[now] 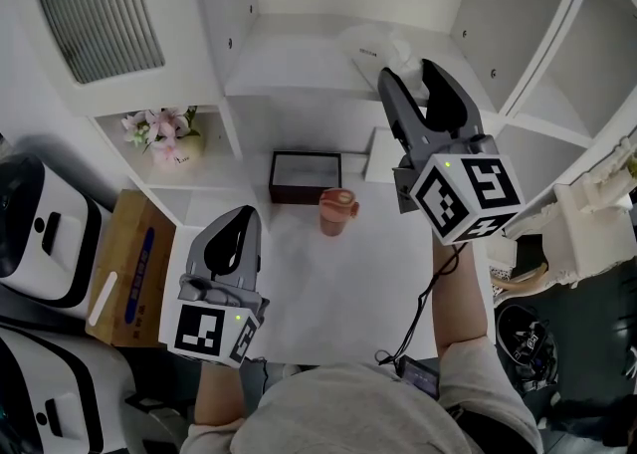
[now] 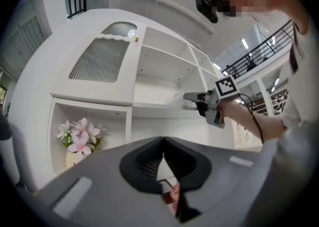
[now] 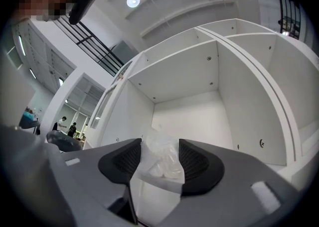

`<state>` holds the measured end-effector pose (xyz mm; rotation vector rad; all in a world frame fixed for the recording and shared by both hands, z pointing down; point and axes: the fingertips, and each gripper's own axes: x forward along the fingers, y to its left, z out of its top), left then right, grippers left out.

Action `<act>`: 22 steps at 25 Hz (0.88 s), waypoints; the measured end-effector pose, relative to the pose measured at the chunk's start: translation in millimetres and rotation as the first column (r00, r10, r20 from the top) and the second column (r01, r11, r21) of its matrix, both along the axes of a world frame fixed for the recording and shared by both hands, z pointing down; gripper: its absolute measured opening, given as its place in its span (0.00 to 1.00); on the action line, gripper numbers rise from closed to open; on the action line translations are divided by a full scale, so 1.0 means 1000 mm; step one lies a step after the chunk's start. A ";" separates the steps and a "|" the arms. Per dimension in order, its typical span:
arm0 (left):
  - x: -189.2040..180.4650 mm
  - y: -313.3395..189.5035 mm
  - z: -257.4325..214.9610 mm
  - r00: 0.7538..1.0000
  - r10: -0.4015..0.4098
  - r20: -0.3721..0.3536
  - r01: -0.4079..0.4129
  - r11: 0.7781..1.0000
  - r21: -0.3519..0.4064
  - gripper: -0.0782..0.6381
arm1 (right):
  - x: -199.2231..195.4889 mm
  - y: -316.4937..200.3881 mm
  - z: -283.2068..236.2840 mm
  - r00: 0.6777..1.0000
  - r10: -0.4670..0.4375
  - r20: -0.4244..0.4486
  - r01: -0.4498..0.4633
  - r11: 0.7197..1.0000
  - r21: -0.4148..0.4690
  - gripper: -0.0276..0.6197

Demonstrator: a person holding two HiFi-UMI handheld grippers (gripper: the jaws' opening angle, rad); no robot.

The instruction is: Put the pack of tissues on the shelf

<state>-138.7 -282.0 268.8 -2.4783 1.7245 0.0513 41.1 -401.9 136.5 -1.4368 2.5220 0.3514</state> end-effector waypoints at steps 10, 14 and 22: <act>0.001 0.008 -0.001 1.000 0.022 0.000 -0.022 1.000 0.005 0.11 | 0.003 0.014 -0.004 1.000 0.016 -0.016 -0.016 1.000 0.015 0.46; 0.000 0.012 -0.001 1.000 0.027 -0.003 -0.027 1.000 0.008 0.11 | 0.006 0.020 -0.003 1.000 0.028 -0.010 -0.028 0.999 0.021 0.47; -0.001 0.018 0.001 1.000 0.028 -0.010 -0.028 1.000 0.005 0.11 | 0.006 0.033 -0.004 1.000 0.014 0.000 -0.014 0.999 0.032 0.47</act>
